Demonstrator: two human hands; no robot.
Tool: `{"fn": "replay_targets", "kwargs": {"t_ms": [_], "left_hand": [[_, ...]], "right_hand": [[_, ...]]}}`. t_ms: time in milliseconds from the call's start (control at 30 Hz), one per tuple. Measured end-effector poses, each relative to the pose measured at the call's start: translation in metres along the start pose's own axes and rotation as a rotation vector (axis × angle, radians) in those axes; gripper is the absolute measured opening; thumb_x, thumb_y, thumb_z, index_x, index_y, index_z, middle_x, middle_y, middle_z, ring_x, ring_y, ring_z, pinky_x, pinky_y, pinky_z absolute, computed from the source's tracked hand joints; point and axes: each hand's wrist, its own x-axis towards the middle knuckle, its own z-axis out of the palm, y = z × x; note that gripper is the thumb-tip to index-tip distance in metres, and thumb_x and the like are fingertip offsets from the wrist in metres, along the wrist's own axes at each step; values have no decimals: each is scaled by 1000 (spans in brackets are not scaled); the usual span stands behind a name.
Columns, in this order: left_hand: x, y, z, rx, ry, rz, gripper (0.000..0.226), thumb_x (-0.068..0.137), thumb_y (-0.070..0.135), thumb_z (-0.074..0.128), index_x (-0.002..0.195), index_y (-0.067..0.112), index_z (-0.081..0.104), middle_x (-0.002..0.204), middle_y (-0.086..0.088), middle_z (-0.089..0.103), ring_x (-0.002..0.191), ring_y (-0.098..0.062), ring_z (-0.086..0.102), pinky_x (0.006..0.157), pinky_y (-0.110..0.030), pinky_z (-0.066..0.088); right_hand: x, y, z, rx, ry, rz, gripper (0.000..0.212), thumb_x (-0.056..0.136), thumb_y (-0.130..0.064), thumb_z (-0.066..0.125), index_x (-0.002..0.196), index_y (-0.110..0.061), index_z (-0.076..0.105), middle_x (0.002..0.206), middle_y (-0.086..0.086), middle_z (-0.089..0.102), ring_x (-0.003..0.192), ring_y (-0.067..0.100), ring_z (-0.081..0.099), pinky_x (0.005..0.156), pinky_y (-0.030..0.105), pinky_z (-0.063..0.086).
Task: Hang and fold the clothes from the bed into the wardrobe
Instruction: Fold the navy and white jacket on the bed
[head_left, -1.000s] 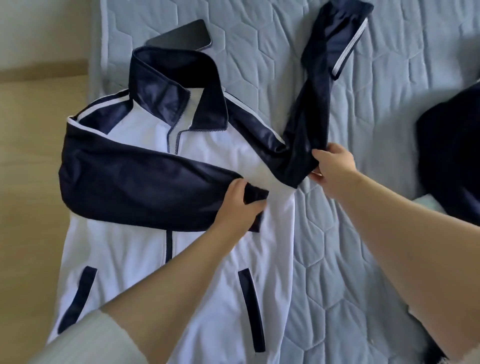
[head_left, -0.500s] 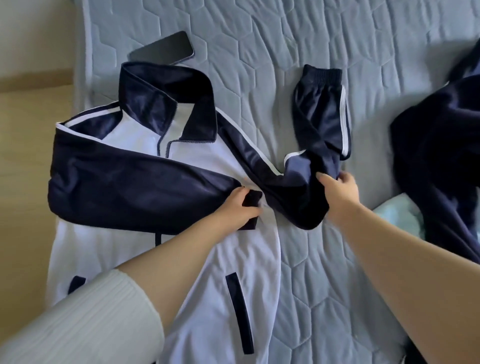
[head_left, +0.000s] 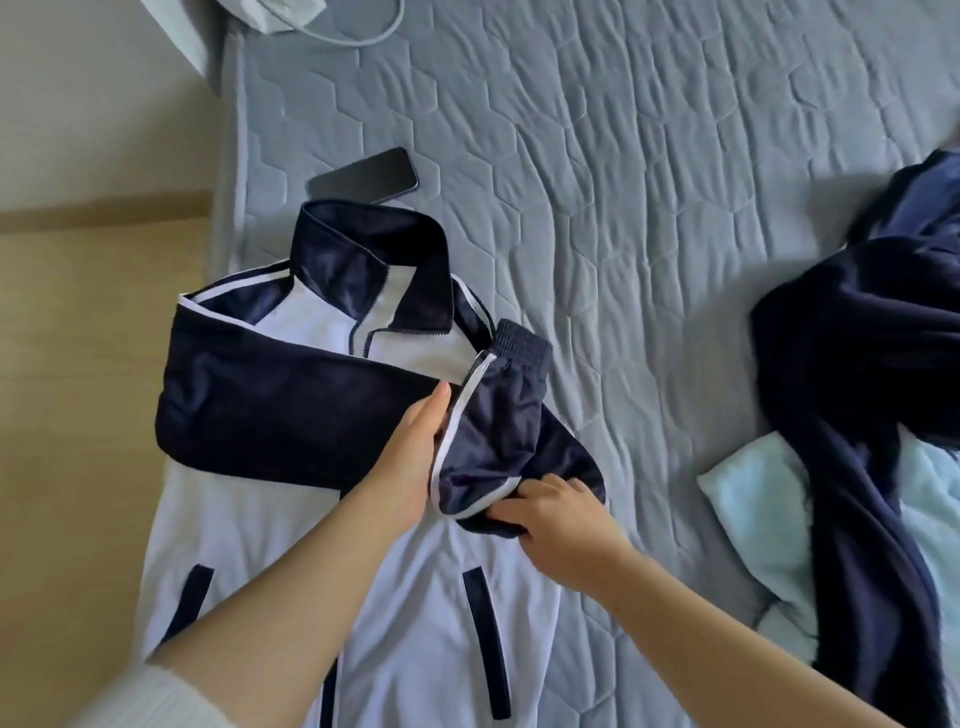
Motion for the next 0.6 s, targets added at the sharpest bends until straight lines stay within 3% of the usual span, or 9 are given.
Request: {"fn": "replay_targets", "kwargs": {"t_ms": [67, 133, 167, 233, 333, 400, 467, 533, 600], "left_hand": [[-2, -11, -10, 192, 49, -66, 44, 89, 44, 55, 125, 20, 50, 115, 1, 64, 105, -17, 61, 91, -33, 49], [-1, -23, -17, 360, 93, -92, 58, 88, 27, 63, 138, 15, 36, 112, -1, 58, 100, -17, 56, 87, -27, 45], [-2, -28, -17, 402, 78, -78, 51, 88, 17, 63, 133, 12, 41, 101, -1, 60, 87, -15, 56, 75, -21, 46], [-3, -32, -15, 443, 37, -52, 16, 88, 5, 57, 103, 9, 61, 82, -2, 60, 67, -11, 53, 57, -18, 43], [-9, -32, -11, 377, -24, -27, 23, 85, -3, 50, 71, 15, 55, 73, -3, 56, 66, -12, 51, 63, -21, 43], [-16, -29, -17, 156, -20, -7, 23, 81, -10, 42, 73, 8, 52, 76, -9, 54, 73, -19, 51, 67, -24, 43], [-25, -22, -35, -151, -39, -8, 26, 77, -14, 32, 79, 2, 53, 80, -13, 55, 79, -23, 52, 71, -27, 42], [-31, -12, -60, -385, -91, 7, 30, 76, -8, 37, 98, -2, 57, 94, -16, 59, 92, -27, 56, 85, -32, 45], [-37, 0, -83, -555, -102, 23, 44, 79, 4, 48, 122, -2, 52, 115, -18, 58, 109, -30, 55, 97, -38, 44]], "right_hand": [[-4, -4, 14, 12, -97, 97, 48, 89, -16, 43, 131, -37, 48, 117, -3, 53, 110, 23, 43, 91, 29, 29], [-7, -6, 24, 223, -108, 236, 40, 87, -22, 49, 125, -33, 54, 115, -4, 55, 110, 21, 45, 91, 28, 34], [-7, -8, 25, 418, -83, 326, 33, 86, -24, 52, 118, -30, 58, 112, -5, 58, 108, 20, 49, 85, 26, 40], [-7, -14, 24, 910, 22, 504, 17, 87, -25, 58, 104, -25, 59, 101, -9, 64, 100, 13, 60, 73, 17, 46], [-1, -23, 18, 1382, 284, 681, 13, 87, -21, 64, 95, -26, 55, 74, -18, 66, 66, -6, 62, 52, 6, 43], [6, -29, 16, 1420, 363, 677, 18, 87, -14, 63, 98, -26, 56, 66, -16, 63, 56, -4, 57, 49, 8, 43], [14, -42, 12, 1364, 351, 574, 31, 85, -5, 61, 101, -32, 57, 72, -12, 62, 63, -2, 57, 57, 10, 44], [22, -59, 10, 1270, 279, 449, 40, 84, 0, 61, 96, -38, 59, 74, -13, 62, 67, -5, 58, 67, 12, 44], [31, -75, 10, 1090, 163, 424, 34, 83, -7, 63, 99, -37, 61, 83, -16, 59, 71, -8, 55, 70, 8, 41]]}}
